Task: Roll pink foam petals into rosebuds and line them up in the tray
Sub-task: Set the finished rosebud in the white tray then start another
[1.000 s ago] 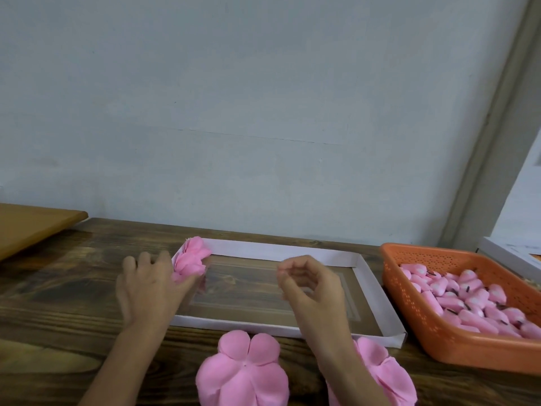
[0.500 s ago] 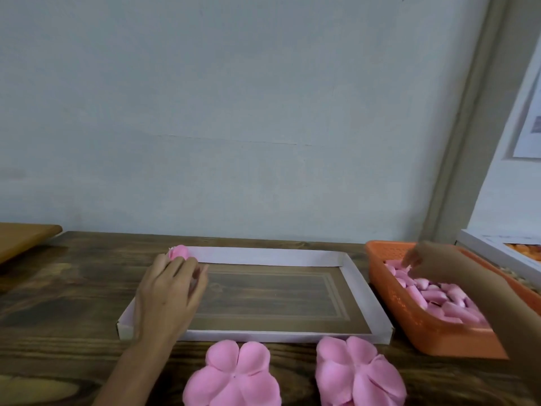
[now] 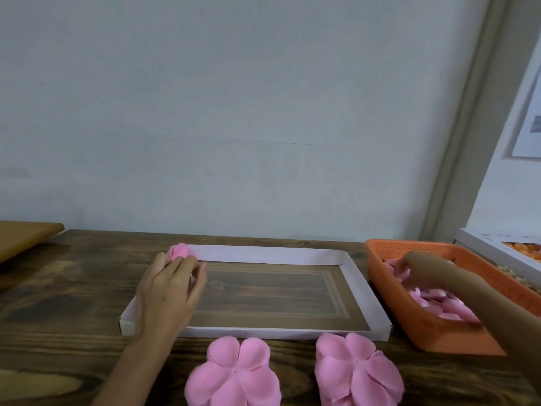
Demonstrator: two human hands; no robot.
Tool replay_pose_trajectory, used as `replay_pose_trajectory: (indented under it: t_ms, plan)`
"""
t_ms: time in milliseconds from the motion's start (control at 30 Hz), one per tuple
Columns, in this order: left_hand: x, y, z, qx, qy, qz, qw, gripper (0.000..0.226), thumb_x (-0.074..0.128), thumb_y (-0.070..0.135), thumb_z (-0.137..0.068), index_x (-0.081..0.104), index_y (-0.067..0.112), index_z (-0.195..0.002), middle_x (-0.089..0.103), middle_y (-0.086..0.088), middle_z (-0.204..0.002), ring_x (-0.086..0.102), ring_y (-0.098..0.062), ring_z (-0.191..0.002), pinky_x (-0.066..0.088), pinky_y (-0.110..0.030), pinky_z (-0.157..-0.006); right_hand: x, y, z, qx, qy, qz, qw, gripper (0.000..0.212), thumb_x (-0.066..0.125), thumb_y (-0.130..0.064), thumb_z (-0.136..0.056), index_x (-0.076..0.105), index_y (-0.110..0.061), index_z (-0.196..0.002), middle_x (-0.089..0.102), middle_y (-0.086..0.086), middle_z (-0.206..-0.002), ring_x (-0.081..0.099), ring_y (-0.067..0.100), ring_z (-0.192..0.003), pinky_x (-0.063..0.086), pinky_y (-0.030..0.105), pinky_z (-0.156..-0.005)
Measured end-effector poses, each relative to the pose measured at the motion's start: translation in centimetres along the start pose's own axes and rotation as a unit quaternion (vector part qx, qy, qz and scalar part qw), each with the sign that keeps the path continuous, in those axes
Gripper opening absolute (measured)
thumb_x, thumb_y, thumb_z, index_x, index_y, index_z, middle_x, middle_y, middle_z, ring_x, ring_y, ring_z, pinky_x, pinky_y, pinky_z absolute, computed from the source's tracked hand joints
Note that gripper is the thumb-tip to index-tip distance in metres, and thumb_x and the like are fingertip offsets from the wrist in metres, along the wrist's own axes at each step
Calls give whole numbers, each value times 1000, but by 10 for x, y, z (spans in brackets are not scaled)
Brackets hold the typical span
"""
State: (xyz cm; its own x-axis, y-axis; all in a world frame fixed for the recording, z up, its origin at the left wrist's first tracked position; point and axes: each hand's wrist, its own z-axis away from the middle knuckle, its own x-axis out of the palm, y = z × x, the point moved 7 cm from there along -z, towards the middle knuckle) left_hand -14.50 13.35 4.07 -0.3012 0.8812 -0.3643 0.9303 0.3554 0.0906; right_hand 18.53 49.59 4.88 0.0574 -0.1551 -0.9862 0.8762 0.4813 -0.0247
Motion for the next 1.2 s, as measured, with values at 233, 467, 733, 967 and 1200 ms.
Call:
replay_pose_trajectory:
  t_ms: [233, 467, 733, 967, 1200]
  plan:
    - [5, -3, -2, -57, -51, 65, 995, 18, 67, 18, -95, 58, 18, -80, 45, 8, -71, 38, -10, -71, 29, -25, -57, -68, -7, 66, 0, 296, -139, 945, 44, 64, -61, -92, 69, -18, -84, 67, -3, -70, 68, 18, -71, 44, 28, -58]
    - [10, -2, -5, -186, -106, 376, 902, 20, 76, 27, -88, 69, 31, -106, 64, 2, -76, 62, -15, -69, 50, -25, -59, -44, -197, 156, -302, 190, -445, 821, 22, 75, -54, -79, 72, -41, -95, 76, -12, -83, 72, 12, -71, 62, 48, -70]
    - [22, 14, -4, -212, -264, 518, 785, 13, 76, 8, -90, 81, 18, -83, 75, -6, -75, 67, -7, -70, 49, -16, -62, 11, -270, 141, -313, 95, -595, 735, 10, 74, -7, -92, 75, -15, -98, 73, -5, -78, 59, 10, -70, 55, 27, -63]
    - [24, 32, 7, -153, -449, 463, 749, 22, 86, 38, -76, 82, 30, -96, 80, 5, -94, 74, -7, -92, 59, -24, -82, 23, -246, 140, -223, 105, -718, 651, 25, 81, -24, -90, 66, -8, -102, 74, 17, -93, 70, 16, -77, 59, 26, -68]
    - [19, 39, 23, -74, -583, 419, 692, 33, 90, 45, -73, 80, 34, -103, 72, 18, -85, 54, 2, -69, 42, -15, -60, 31, -246, 136, -215, 108, -694, 678, 24, 78, -15, -91, 59, -13, -106, 80, 8, -99, 75, 22, -93, 61, 36, -79]
